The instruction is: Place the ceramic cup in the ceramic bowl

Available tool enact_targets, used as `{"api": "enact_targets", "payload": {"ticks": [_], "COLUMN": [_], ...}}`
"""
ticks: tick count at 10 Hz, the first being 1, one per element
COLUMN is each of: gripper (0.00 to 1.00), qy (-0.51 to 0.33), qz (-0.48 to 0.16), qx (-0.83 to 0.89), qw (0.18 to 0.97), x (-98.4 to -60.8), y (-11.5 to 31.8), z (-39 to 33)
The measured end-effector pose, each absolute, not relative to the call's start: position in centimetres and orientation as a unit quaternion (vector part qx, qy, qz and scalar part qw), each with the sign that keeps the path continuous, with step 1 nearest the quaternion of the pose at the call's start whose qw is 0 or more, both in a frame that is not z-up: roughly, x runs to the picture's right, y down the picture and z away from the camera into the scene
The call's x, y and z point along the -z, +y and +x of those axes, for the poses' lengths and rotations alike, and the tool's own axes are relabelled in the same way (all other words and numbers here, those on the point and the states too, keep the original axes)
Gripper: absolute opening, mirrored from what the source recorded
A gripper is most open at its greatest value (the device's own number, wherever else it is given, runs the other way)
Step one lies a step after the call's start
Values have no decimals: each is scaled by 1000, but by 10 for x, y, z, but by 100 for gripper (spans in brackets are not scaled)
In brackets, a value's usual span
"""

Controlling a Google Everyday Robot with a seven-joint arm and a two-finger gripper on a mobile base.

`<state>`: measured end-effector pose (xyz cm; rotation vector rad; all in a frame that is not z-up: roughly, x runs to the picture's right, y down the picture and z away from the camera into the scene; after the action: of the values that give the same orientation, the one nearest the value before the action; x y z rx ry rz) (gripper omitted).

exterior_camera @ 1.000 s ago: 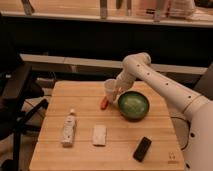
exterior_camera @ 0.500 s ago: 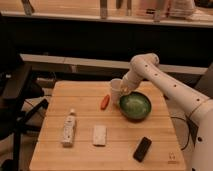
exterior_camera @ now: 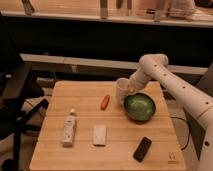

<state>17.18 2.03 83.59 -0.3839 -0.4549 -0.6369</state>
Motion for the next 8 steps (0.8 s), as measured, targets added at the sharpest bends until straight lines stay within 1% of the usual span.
{"api": "enact_targets", "payload": {"ticks": [3, 6, 8], "gripper": [4, 4, 4], "qy": [-217, -211, -211], "qz": [-185, -184, -182], "qx": [292, 273, 270], "qw": [913, 921, 922], "x": [-834, -832, -833], "y": [22, 25, 27], "z": [182, 210, 211]}}
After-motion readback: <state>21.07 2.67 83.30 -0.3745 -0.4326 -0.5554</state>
